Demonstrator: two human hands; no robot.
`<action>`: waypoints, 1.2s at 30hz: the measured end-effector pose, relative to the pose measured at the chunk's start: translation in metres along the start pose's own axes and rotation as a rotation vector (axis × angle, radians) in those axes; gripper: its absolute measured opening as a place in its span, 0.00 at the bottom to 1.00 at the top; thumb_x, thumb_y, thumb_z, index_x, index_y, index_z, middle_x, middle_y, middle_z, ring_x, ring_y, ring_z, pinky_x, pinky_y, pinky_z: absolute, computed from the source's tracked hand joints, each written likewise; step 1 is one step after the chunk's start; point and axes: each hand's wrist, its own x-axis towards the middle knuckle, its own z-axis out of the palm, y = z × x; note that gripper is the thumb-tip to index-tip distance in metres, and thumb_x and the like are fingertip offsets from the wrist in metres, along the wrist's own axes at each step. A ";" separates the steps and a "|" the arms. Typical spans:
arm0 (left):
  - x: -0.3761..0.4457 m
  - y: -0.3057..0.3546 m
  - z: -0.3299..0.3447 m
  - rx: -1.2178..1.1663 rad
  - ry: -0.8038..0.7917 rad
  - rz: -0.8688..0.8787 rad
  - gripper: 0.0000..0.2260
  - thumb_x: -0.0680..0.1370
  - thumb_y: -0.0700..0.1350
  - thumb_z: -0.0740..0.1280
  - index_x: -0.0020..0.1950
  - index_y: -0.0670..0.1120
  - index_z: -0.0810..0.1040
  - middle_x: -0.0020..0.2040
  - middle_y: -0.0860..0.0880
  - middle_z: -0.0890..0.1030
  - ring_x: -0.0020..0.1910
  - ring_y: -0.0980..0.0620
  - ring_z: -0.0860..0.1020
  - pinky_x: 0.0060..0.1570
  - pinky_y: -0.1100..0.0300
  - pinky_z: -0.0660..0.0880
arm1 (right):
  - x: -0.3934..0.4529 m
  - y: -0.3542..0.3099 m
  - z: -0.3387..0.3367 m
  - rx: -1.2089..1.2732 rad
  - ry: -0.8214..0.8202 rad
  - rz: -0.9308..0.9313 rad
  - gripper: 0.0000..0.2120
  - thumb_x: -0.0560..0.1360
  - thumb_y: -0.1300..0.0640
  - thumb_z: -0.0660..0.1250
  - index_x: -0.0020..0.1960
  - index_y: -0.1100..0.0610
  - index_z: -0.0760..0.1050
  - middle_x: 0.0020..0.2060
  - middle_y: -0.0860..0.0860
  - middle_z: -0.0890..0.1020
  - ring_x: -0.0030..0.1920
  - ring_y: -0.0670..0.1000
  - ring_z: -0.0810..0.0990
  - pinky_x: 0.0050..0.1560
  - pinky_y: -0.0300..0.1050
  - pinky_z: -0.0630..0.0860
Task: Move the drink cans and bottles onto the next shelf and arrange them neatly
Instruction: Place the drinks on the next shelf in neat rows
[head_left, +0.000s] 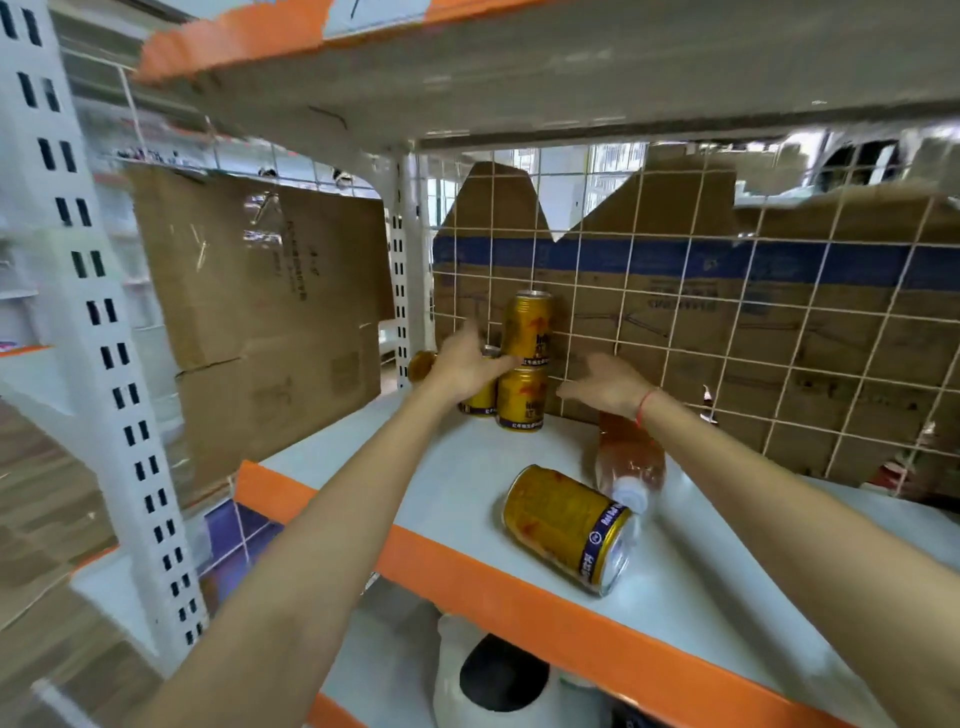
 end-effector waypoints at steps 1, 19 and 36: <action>0.003 0.000 0.004 -0.005 0.015 0.014 0.40 0.72 0.56 0.72 0.76 0.45 0.56 0.71 0.44 0.69 0.68 0.44 0.70 0.64 0.46 0.71 | 0.003 0.000 0.001 0.006 -0.001 -0.002 0.19 0.76 0.58 0.66 0.65 0.62 0.71 0.61 0.59 0.76 0.59 0.57 0.75 0.55 0.45 0.71; 0.035 0.015 0.027 -0.198 0.100 0.073 0.47 0.66 0.49 0.79 0.76 0.50 0.54 0.69 0.45 0.71 0.66 0.44 0.72 0.63 0.46 0.73 | 0.023 0.014 0.005 0.091 -0.054 0.005 0.28 0.74 0.57 0.69 0.71 0.61 0.64 0.67 0.58 0.71 0.65 0.56 0.71 0.55 0.40 0.67; 0.001 -0.002 -0.034 -0.271 -0.087 0.057 0.46 0.66 0.39 0.78 0.74 0.48 0.51 0.60 0.50 0.70 0.59 0.50 0.73 0.59 0.53 0.74 | 0.042 0.004 0.018 0.103 -0.134 0.015 0.37 0.67 0.66 0.72 0.73 0.58 0.60 0.65 0.57 0.73 0.66 0.58 0.71 0.65 0.53 0.70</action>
